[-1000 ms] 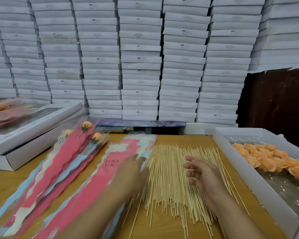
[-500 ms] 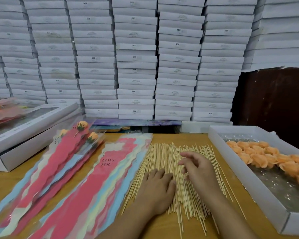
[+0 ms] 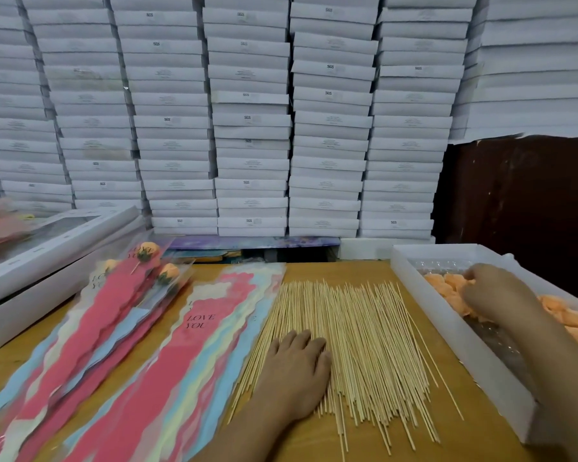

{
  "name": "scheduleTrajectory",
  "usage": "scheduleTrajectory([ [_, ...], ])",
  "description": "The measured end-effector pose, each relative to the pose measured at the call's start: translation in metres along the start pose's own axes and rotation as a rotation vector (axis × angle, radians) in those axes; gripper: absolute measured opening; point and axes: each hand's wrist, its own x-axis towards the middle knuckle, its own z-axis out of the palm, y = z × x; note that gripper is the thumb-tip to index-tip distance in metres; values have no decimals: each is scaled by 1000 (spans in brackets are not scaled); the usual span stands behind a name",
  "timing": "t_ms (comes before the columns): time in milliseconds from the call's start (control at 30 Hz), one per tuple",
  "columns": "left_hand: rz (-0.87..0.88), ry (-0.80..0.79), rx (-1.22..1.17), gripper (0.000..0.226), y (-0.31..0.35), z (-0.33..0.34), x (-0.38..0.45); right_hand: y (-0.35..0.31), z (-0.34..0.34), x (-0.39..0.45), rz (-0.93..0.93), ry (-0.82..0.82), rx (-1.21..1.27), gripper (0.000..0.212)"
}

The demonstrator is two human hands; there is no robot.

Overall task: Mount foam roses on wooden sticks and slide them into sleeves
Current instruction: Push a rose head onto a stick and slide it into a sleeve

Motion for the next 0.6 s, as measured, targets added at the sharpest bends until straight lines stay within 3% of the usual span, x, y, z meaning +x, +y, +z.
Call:
scheduleTrajectory([
  [100, 0, -4, -8, 54, 0, 0, 1, 30, 13, 27, -6, -25, -110, 49],
  [233, -1, -8, -3, 54, -1, 1, 1, 52, 44, 37, -80, -86, -192, 25],
  [300, -3, -11, -3, 54, -1, 1, 1, 55, 52, 37, -71, -27, -177, 16],
  [600, -3, -5, -10, 53, 0, 1, 1, 37, 28, 16, -19, 127, -91, 10],
])
